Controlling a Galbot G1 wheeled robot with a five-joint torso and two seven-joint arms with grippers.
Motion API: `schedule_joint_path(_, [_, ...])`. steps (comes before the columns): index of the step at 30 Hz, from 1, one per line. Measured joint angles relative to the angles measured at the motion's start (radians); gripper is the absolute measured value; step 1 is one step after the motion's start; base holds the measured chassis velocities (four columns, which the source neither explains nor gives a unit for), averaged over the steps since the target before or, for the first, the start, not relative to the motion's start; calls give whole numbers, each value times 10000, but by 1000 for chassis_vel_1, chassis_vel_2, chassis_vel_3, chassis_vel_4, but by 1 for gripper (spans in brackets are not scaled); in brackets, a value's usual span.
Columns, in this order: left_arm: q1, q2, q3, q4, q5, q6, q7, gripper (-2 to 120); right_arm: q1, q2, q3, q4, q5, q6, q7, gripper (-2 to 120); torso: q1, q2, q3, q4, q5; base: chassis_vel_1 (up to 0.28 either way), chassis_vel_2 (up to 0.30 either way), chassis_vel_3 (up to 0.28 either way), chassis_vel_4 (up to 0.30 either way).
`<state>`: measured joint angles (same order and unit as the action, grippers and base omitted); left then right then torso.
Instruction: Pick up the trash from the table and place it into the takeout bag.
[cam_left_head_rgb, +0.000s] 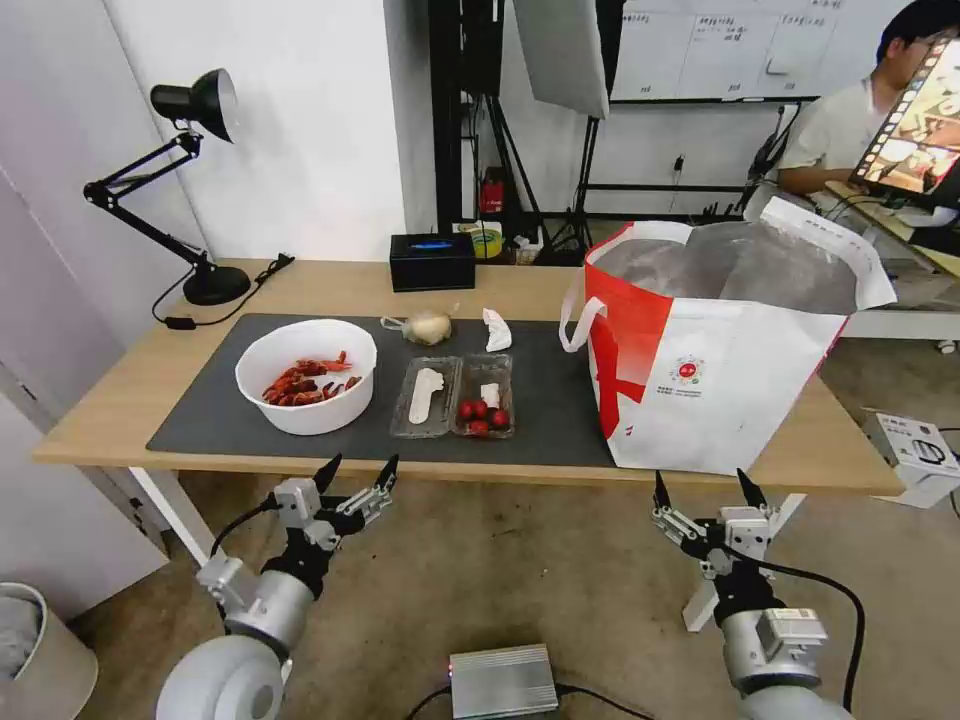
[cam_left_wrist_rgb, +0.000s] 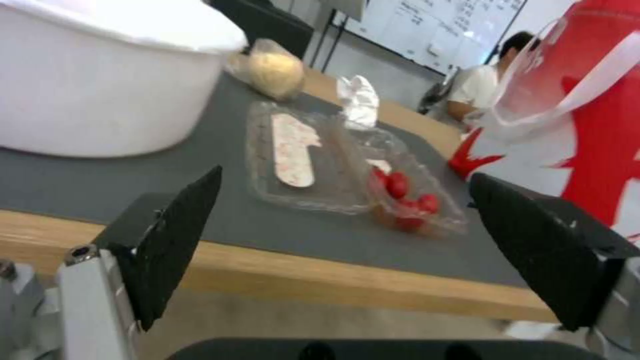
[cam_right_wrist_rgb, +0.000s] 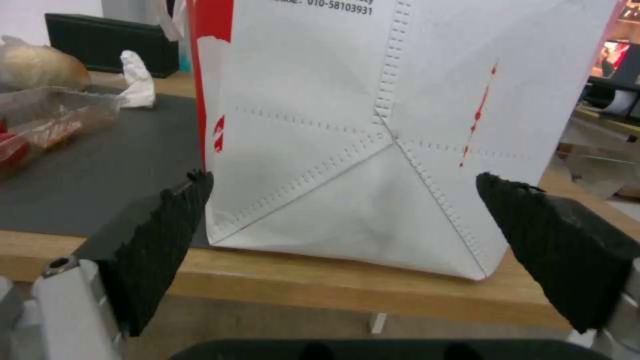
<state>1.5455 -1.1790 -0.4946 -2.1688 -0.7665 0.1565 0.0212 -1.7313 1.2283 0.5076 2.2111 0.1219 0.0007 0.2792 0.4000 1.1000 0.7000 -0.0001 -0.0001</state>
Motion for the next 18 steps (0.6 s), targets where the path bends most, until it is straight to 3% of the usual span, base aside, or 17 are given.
schedule_joint_path(2, [-295, 397, 196, -140, -1339, 330, -572, 100, 24, -14, -38, 1, -29, -2, 0, 100, 0, 1, 0, 1, 0, 0, 0, 0, 0])
schedule_joint_path(3, [-295, 397, 196, -140, -1339, 330, -572, 100, 24, -14, -38, 1, -29, -2, 0, 100, 0, 1, 0, 1, 0, 0, 0, 0, 0])
schedule_joint_path(6, [-747, 611, 543, -270, -3005, 659, -1558, 100, 46, -52, -99, 1, -54, -19, 4, 100, 0, 0, 0, 1, 0, 0, 0, 0, 0])
schedule_joint_path(7, [-747, 611, 543, -270, -3005, 659, -1558, 100, 46, -52, -99, 1, -54, -19, 4, 100, 0, 0, 0, 1, 0, 0, 0, 0, 0])
schedule_joint_path(8, [-941, 619, 692, -343, -3691, 746, -2086, 100, 50, -63, -121, 2, -66, -24, 6, 100, 0, 0, 0, 1, 0, 0, 0, 0, 0])
schedule_joint_path(10, [-1366, 566, 961, -470, -4808, 836, -3090, 100, 56, -65, -126, 18, -106, -32, 12, 100, 0, 0, 0, 1, 1, 0, 0, 0, 0])
schedule_joint_path(11, [-1366, 566, 961, -470, -4808, 836, -3090, 100, 56, -65, -126, 18, -106, -32, 12, 100, 0, 0, 0, 1, 1, 0, 0, 0, 0])
schedule_joint_path(14, [-1942, 406, 1212, -557, -6150, 886, -4209, 100, 83, -95, -128, 19, -132, -48, 18, 100, 0, 0, 0, 1, 1, 0, 0, 0, 0])
schedule_joint_path(15, [-1942, 406, 1212, -557, -6150, 886, -4209, 100, 83, -95, -128, 19, -132, -48, 18, 100, 0, 0, 0, 1, 1, 0, 0, 0, 0])
schedule_joint_path(18, [-2286, 32, 1269, -549, -7049, 970, -4997, 100, 132, -128, -145, -5, -133, -70, 41, 100, 0, 0, 0, 0, 1, 0, 0, 0, 0])
